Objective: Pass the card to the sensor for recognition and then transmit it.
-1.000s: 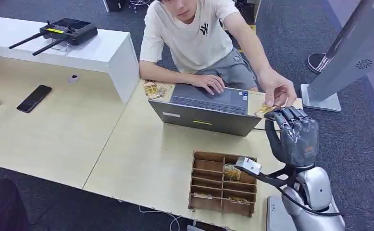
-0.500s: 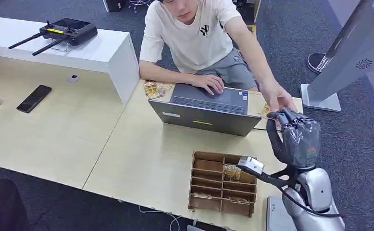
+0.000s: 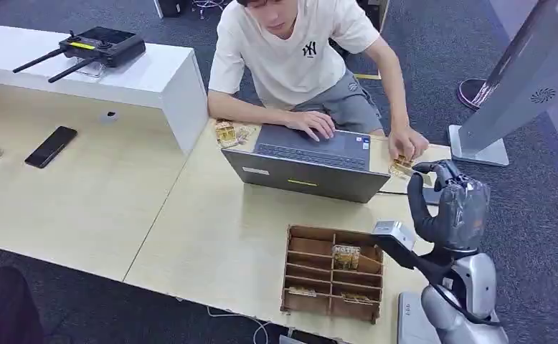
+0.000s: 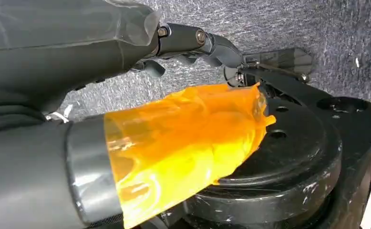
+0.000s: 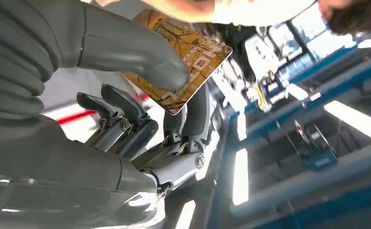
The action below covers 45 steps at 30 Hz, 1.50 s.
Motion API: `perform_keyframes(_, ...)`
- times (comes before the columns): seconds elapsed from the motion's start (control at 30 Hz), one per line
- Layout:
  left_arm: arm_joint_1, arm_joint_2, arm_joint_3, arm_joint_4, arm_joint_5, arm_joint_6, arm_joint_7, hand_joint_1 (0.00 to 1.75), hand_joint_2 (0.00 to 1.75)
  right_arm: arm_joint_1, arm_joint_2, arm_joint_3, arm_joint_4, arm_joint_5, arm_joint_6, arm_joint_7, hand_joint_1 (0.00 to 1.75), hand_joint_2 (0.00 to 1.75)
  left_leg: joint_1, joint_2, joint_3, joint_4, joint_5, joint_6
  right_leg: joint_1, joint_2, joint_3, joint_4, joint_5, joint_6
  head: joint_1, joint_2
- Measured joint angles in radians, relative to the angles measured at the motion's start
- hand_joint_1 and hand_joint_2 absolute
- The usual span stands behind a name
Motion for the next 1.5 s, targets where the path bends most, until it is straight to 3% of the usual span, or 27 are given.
perform_keyframes(0.1,0.003,-0.006,0.021,0.000,-0.006,0.006,-0.001,0.00,0.00,0.032,-0.008,-0.002,-0.049,-0.040,0.055,0.013,1.75,1.75,0.000,0.000,0.000,0.000,0.000,0.000,0.000,0.000,0.000,0.000,0.000,0.000,0.000,0.000)
perform_keyframes(0.4,0.005,-0.027,0.073,0.000,-0.005,0.018,0.019,0.00,0.00,0.104,-0.040,-0.034,-0.116,-0.043,0.121,0.054,1.75,1.75,0.000,0.000,0.000,0.000,0.000,0.000,0.000,0.000,0.000,0.000,0.000,0.000,0.000,0.000)
perform_keyframes(1.0,0.001,-0.068,0.164,0.000,0.052,0.052,0.095,0.00,0.00,0.206,-0.088,-0.101,-0.147,-0.095,0.326,0.170,1.75,1.75,0.000,0.000,0.000,0.000,0.000,0.000,0.000,0.000,0.000,0.000,0.000,0.000,0.000,0.000)
perform_keyframes(1.5,-0.015,-0.087,0.210,0.000,0.111,0.072,0.146,0.00,0.00,0.249,-0.095,-0.139,-0.165,-0.204,0.426,0.234,1.75,1.75,0.000,0.000,0.000,0.000,0.000,0.000,0.000,0.000,0.000,0.000,0.000,0.000,0.000,0.000)
